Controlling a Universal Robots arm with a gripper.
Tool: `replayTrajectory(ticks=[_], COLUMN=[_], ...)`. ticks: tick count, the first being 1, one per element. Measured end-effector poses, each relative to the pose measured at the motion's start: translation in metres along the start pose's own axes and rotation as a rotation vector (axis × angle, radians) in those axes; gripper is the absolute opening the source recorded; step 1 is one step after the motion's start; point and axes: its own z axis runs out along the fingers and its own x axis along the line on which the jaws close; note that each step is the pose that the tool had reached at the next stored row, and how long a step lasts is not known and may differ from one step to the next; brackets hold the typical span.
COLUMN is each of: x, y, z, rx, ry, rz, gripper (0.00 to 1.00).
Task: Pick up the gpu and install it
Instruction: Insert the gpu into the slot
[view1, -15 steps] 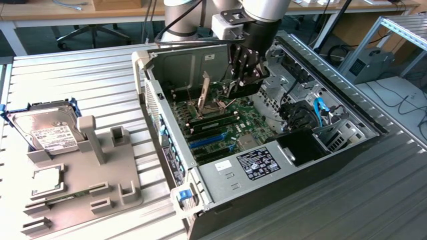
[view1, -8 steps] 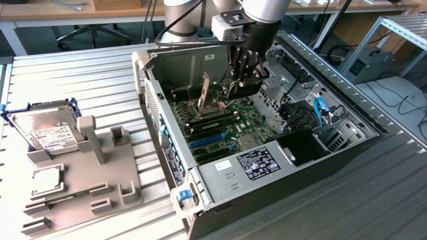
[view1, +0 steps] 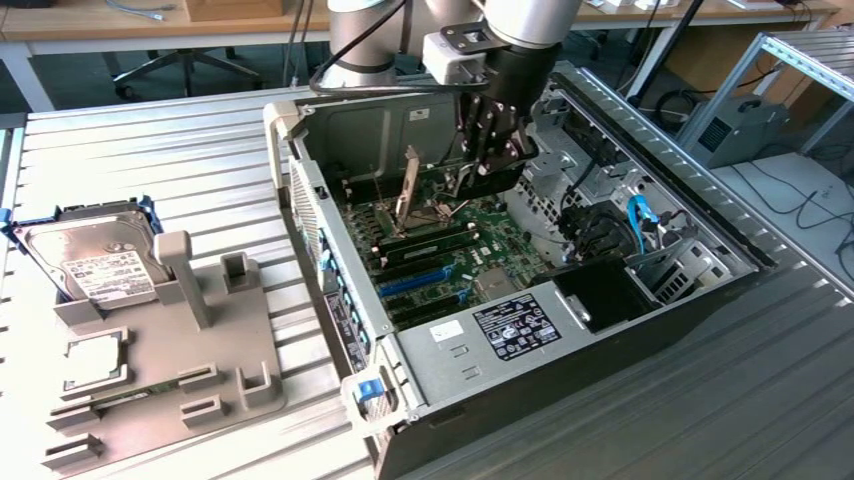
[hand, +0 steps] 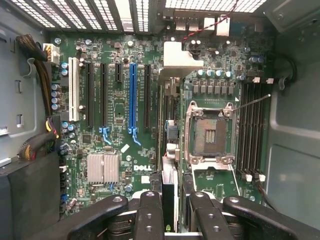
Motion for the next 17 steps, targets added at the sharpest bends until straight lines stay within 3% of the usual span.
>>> replayTrajectory(ticks=[17], x=[0.0005], y=[0.0001], z=[0.0046], rx=[0.0], ry=[0.0], rz=[0.0], gripper=[0.26])
